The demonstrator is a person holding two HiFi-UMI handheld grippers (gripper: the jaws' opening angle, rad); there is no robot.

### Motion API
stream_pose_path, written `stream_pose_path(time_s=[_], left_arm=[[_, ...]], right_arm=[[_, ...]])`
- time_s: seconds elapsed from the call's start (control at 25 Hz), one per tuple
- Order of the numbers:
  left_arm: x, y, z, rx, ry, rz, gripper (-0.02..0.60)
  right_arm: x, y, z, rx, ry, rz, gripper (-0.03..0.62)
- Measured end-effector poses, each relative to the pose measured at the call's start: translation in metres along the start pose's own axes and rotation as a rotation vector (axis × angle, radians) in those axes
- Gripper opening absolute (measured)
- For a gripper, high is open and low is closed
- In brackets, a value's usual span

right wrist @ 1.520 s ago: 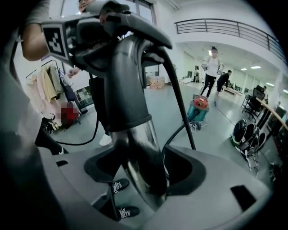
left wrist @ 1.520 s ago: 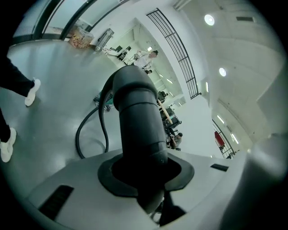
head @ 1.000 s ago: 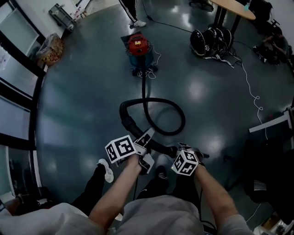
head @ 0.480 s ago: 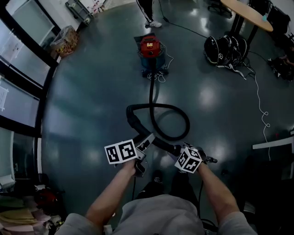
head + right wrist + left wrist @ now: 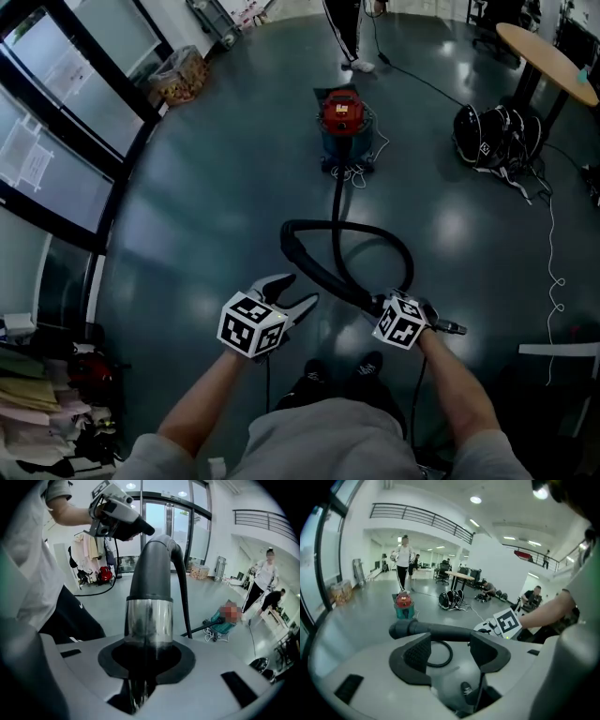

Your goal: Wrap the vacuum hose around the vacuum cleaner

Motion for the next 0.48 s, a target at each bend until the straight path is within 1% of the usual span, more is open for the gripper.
stream_pose_path(time_s=[0.12,0.2,0.24,0.36,0.48], left_arm=[[0.02,-0.001,0.003,0.083,-0.214,-0.023,0.268],[0.027,-0.011,0.008,0.092,-0.338,-0.062,0.27],[0.028,-0.019,0.01,0.076,-0.386,-0.091,0.27],[0.034,-0.043,0.023,-0.008,-0.536,-0.185,0.27],[0.043,-0.067,0.04,-0.088,-0.69,-0.255,0.27]], right_arm=[[-0.006,0.002,0.007,0.013,0.066,-0.042,0.087],[-0.009,0.001,0.01,0.019,0.103,-0.074,0.087],[-0.009,0.0,0.012,0.021,0.121,-0.088,0.087],[-0.01,0.003,0.021,0.023,0.161,-0.123,0.087],[-0.01,0.01,0.032,0.022,0.174,-0.153,0.087]])
Point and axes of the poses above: the fingertips, and each gripper's own axes: y backward along the fingers, z to its right, x out of its top, the point moved 4 cm from there along y, backward along the fingers, and after that the axes turned 14 degrees about -z, right-handed, at the moved point
